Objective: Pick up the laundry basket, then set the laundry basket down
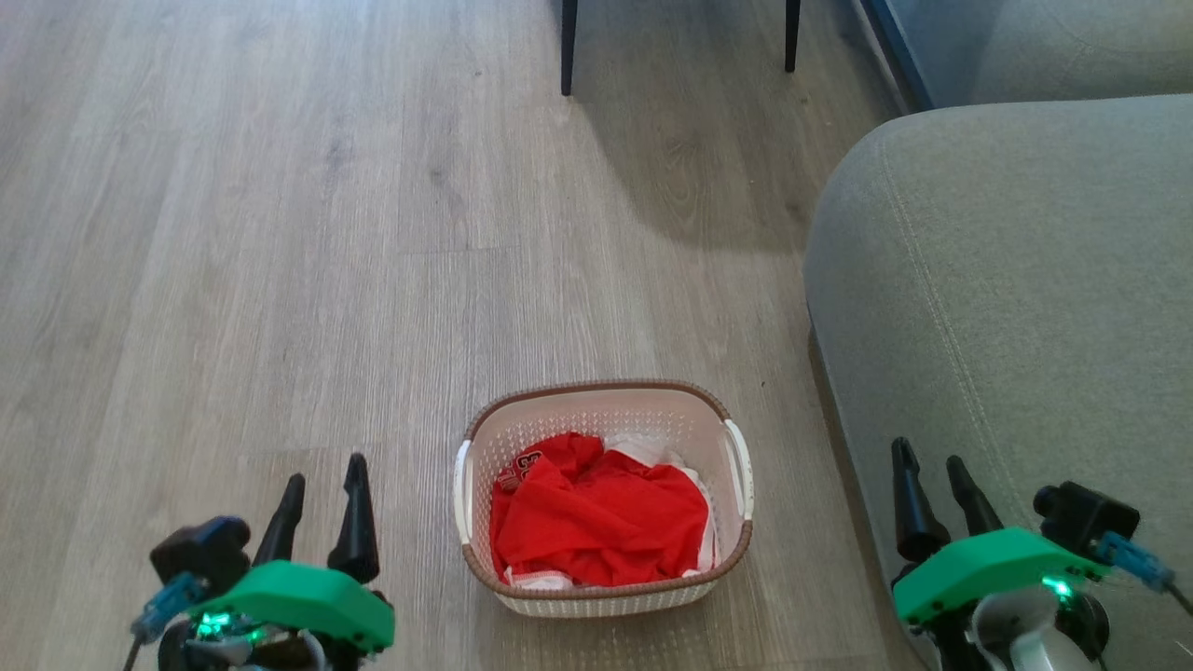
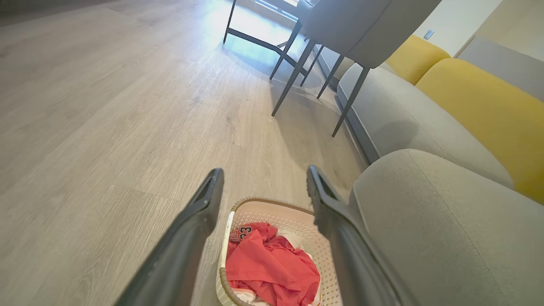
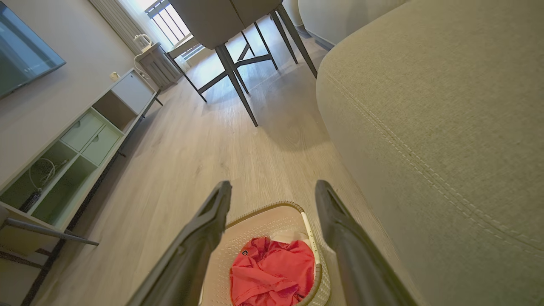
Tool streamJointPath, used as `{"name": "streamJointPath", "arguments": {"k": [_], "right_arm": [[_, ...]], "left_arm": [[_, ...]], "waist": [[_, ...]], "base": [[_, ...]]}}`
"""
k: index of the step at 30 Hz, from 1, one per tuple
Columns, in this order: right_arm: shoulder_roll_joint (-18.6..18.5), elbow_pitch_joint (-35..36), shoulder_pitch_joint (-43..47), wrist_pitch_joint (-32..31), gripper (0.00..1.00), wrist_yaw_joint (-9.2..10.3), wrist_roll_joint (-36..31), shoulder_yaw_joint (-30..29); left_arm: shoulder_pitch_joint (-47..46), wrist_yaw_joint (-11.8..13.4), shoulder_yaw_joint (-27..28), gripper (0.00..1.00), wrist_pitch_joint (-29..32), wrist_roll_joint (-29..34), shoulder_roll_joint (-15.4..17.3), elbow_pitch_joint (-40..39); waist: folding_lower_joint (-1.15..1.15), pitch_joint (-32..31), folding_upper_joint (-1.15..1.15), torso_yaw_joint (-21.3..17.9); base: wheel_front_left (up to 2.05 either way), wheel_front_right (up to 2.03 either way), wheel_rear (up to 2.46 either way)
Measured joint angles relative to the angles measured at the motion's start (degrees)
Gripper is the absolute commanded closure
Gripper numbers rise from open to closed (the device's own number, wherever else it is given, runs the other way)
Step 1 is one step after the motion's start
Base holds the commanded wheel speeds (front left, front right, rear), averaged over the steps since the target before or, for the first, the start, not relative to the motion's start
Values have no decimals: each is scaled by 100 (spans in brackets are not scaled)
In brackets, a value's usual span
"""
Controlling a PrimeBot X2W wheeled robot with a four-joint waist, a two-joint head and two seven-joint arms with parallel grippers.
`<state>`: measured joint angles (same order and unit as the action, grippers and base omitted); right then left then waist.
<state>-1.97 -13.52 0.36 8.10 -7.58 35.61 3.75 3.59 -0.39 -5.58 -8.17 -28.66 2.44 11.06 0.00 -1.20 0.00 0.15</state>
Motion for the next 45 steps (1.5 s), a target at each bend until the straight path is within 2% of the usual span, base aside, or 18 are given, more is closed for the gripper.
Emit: {"name": "streamJointPath", "arguments": {"k": [36,45], "right_arm": [[-23,1,5,575,0,0,-2312,392],[-25,1,6,620,0,0,-2413,405]], "left_arm": [[238,214,-175,0,-584,2337,25,100],[238,221,-185,0,-621,2424,24,133]], "waist": [[0,-29,0,-48],[0,-11,0,-44]], "base": [[0,0,0],[0,0,0]]}}
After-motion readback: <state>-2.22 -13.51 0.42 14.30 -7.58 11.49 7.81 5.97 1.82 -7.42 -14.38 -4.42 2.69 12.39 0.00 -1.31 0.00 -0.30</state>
